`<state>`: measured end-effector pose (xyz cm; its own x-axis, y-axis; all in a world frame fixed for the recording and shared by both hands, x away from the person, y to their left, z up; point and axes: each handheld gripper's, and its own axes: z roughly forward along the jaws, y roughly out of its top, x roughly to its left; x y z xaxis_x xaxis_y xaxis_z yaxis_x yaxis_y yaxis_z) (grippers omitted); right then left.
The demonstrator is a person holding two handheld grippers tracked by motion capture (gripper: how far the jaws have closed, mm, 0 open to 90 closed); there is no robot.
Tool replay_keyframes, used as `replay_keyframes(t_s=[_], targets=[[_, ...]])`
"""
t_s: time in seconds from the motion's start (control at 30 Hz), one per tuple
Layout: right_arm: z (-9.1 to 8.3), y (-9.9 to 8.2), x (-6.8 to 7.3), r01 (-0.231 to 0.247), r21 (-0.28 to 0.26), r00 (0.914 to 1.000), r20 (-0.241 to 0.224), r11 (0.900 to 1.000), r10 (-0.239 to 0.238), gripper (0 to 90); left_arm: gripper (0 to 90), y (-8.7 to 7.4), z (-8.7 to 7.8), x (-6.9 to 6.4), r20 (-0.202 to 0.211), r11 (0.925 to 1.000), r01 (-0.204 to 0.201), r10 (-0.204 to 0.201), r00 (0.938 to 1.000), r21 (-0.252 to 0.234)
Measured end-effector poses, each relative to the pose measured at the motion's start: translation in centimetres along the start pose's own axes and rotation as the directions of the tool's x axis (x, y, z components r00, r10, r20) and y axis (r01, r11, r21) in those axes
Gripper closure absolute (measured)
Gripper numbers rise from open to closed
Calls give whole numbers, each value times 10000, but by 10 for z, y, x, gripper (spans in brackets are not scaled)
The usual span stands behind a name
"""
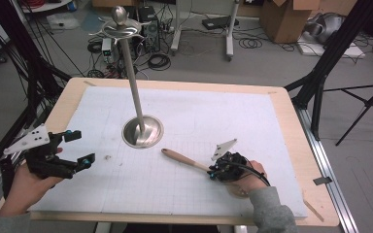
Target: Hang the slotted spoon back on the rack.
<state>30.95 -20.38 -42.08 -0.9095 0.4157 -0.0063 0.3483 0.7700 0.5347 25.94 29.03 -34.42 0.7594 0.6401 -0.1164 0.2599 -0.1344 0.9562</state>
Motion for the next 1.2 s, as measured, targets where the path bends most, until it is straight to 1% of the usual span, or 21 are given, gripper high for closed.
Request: replay_keyframes(t_s=[0.17,0.43,0.53,0.63,0.73,0.93,1.1,1.2], targets=[[-1,0,0,40,-43,10000,-19,10000,-40,778,17,0,0,0,13,10000,-16,16,10000,15],[-7,-1,-2,16,-401,10000,98,9992,-12,779,18,0,0,0,0,10000,13,-13,10000,-14],[-11,-1,-4,-125,-612,9997,212,9980,138,779,17,0,0,0,13,10000,0,1,10000,-27],[-16,-2,-6,-308,-824,9995,66,9961,315,778,18,0,-1,0,0,10000,-3,3,10000,-7],[-18,-1,-8,-449,-946,9989,100,9945,460,778,18,1,-1,0,0,10000,-11,11,10000,-12],[-28,0,-11,-617,-1414,9979,107,9880,639,778,17,2,-2,0,39,9999,19,-18,10000,-113],[-38,2,-13,-799,-1963,9965,97,9773,835,778,17,1,-1,0,55,10000,4,-3,10000,-71],[-44,3,-14,-956,-2193,9949,96,9710,1001,778,17,1,-1,-1,38,10000,-24,24,10000,-45]])
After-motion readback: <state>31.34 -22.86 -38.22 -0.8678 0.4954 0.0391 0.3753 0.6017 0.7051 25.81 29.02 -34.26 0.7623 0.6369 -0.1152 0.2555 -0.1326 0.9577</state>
